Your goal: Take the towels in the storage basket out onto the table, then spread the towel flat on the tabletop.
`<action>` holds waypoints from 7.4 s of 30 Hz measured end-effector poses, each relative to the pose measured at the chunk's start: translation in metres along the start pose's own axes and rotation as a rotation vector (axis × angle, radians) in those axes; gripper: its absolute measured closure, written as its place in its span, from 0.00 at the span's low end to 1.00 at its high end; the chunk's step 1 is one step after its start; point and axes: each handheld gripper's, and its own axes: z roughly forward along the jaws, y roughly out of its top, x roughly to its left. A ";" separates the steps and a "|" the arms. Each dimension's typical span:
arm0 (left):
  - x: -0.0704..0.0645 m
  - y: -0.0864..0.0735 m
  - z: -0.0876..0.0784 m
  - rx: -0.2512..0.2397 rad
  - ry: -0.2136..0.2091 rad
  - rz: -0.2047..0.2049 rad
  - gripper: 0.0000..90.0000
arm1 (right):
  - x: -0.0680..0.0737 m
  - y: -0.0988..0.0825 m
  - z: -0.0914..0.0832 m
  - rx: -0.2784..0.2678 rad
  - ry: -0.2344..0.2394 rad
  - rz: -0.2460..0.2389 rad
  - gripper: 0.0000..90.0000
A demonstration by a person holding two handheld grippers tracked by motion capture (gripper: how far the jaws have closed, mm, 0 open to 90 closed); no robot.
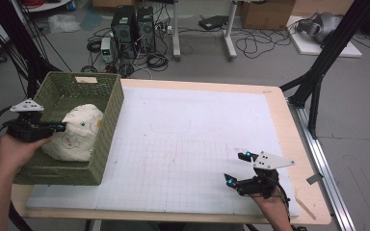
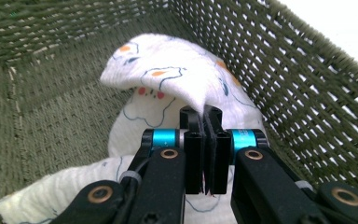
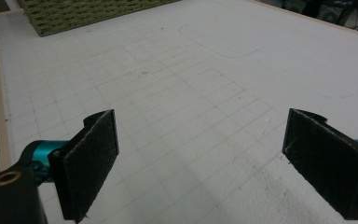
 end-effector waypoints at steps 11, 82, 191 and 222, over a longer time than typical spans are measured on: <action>-0.002 0.000 -0.015 -0.093 -0.013 -0.026 0.97 | 0.000 0.000 0.000 0.002 -0.001 0.003 0.11; -0.108 0.103 -0.052 -0.472 -0.312 0.170 0.97 | 0.000 0.002 0.001 -0.005 0.005 -0.011 0.11; -0.202 0.015 0.133 -0.243 -0.417 0.103 0.61 | 0.010 0.022 0.056 0.052 0.110 -0.075 0.26; -0.202 -0.020 0.142 -0.067 -0.379 0.073 0.96 | 0.004 0.022 0.101 0.225 0.206 -0.134 0.98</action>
